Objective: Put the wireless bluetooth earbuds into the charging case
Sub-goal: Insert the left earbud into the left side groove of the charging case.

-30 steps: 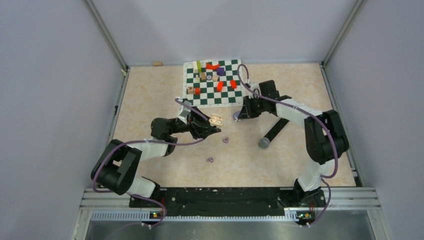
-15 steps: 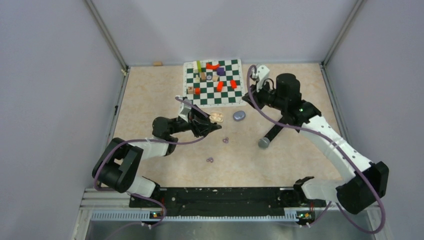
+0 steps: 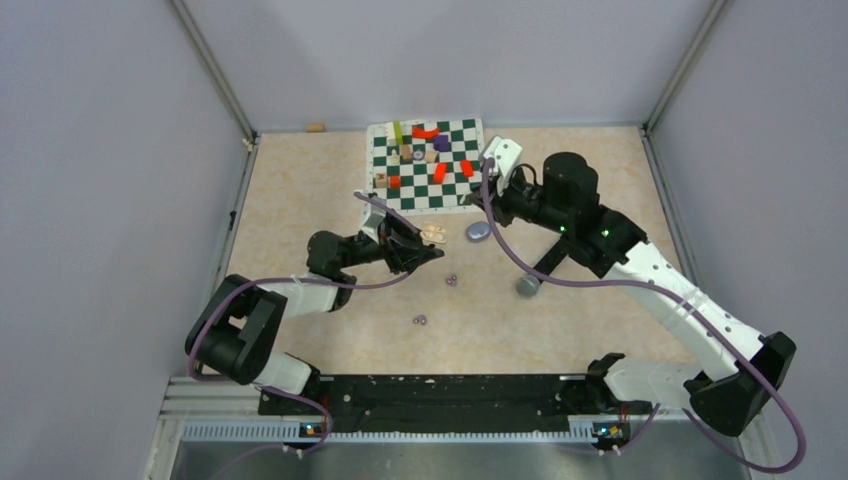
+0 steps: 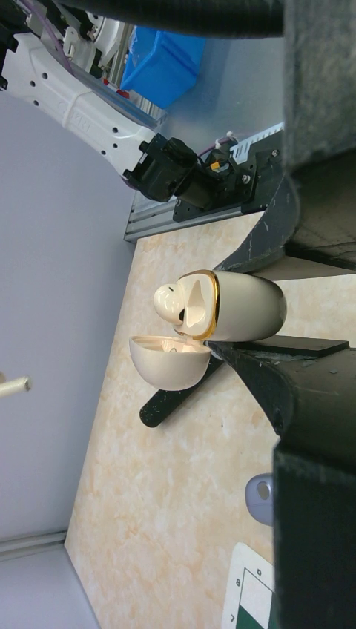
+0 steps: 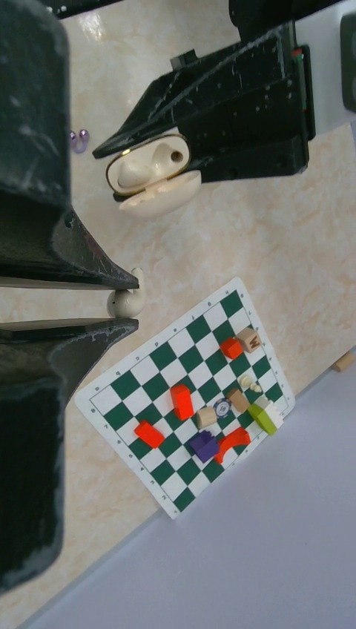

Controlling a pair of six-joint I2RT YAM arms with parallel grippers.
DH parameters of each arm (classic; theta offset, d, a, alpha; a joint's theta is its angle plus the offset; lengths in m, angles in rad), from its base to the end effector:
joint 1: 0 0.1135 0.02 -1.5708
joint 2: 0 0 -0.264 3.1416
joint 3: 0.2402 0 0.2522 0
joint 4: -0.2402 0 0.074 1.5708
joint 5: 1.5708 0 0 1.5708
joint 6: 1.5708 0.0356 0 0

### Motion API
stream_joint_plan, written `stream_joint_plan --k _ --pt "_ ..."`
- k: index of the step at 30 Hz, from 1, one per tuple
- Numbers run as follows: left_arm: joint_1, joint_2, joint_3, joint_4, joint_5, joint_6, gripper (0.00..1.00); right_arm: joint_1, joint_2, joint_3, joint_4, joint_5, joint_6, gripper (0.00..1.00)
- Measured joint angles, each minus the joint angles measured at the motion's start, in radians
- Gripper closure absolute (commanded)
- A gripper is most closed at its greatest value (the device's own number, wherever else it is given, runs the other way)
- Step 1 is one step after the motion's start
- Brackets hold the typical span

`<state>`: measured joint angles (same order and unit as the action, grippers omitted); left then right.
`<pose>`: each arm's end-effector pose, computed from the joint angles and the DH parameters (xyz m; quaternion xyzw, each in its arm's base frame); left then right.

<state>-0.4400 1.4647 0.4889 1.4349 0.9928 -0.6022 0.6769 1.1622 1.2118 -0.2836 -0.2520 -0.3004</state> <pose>0.2251 -0.1389 0.2482 0.3656 0.4952 -0.5898 0.5227 0.1989 0.1712 0.4027 -0.4343 0.6509 0.2119 0.5855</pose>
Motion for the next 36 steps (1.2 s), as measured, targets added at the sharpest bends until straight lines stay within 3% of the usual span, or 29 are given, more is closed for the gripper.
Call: stream_joint_plan --k 19,36 --pt "0.000 0.020 0.016 -0.049 -0.030 0.003 1.00 0.206 0.097 0.034 -0.001 0.097 -0.015 0.94" --pt "0.000 0.020 0.016 -0.053 -0.033 0.003 1.00 0.272 0.129 0.034 0.016 0.206 -0.053 0.94"
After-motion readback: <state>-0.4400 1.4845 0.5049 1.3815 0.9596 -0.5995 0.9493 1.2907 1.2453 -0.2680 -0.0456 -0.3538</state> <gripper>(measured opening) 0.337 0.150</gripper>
